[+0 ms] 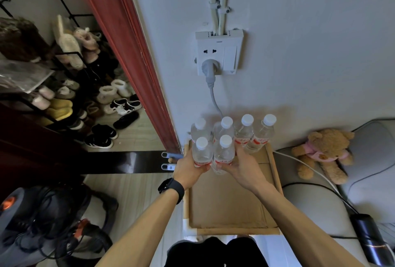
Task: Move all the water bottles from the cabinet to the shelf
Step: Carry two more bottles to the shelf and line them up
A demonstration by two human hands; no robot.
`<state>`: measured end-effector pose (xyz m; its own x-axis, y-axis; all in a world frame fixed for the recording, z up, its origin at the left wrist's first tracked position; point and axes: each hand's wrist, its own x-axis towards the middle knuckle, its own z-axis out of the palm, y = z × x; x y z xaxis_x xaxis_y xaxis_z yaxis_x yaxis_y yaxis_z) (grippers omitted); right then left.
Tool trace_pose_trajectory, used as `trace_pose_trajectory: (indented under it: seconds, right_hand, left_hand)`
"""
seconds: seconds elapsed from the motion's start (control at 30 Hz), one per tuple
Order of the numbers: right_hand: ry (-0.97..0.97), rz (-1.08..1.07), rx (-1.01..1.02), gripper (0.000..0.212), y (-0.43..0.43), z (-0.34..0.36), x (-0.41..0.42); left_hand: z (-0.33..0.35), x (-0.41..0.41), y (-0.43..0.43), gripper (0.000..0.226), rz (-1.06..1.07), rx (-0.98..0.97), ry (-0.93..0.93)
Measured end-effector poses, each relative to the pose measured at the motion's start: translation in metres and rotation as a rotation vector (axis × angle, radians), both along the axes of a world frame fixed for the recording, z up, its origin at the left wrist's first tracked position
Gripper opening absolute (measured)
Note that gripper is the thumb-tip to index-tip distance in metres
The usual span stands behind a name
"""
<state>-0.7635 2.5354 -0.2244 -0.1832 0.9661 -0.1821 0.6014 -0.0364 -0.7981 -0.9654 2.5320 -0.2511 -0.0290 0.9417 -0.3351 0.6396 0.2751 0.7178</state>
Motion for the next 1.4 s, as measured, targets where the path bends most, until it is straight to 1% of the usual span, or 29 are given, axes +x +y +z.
trace_pose_trajectory:
  seconds: [0.13, 0.2, 0.3, 0.43, 0.63, 0.73, 0.83, 0.93, 1.0, 1.17, 1.4]
  right_hand:
    - [0.029, 0.097, 0.005, 0.065, 0.006, -0.001, 0.009]
    - [0.024, 0.095, 0.0, 0.065, 0.009, -0.002, 0.012]
    - [0.046, 0.073, -0.022, 0.065, 0.01, -0.005, 0.017]
    - [0.084, 0.068, -0.031, 0.063, 0.005, -0.004, 0.018]
    - [0.118, 0.102, -0.058, 0.062, 0.006, 0.001, 0.015]
    - [0.108, 0.129, -0.021, 0.06, 0.004, 0.002, 0.009]
    - [0.082, 0.108, 0.015, 0.063, 0.004, 0.002, 0.006]
    - [0.071, 0.104, 0.013, 0.064, 0.006, 0.0, 0.007]
    - [0.076, 0.088, 0.008, 0.064, 0.005, 0.0, 0.007]
    - [0.084, 0.055, 0.019, 0.06, 0.002, 0.003, 0.006]
    - [0.044, 0.007, -0.019, 0.064, 0.001, -0.001, 0.005]
  left_hand:
    - [0.001, 0.005, -0.001, 0.072, 0.037, 0.041, -0.018]
    - [0.001, 0.01, -0.002, 0.075, 0.025, 0.078, -0.032]
    - [0.004, 0.008, 0.002, 0.08, -0.001, 0.044, -0.093]
    - [0.007, 0.001, 0.005, 0.08, -0.038, 0.002, -0.059]
    - [0.007, -0.004, 0.005, 0.078, -0.034, -0.023, -0.109]
    - [0.01, -0.004, 0.005, 0.08, -0.027, -0.021, -0.093]
    - [0.011, -0.004, 0.003, 0.088, 0.002, -0.035, -0.072]
    - [0.013, -0.005, 0.003, 0.106, 0.07, -0.07, -0.079]
    - [0.015, -0.004, 0.005, 0.116, 0.05, -0.048, -0.112]
    - [0.021, -0.002, 0.011, 0.099, -0.023, 0.002, -0.153]
    - [0.021, 0.003, 0.011, 0.096, -0.024, 0.039, -0.107]
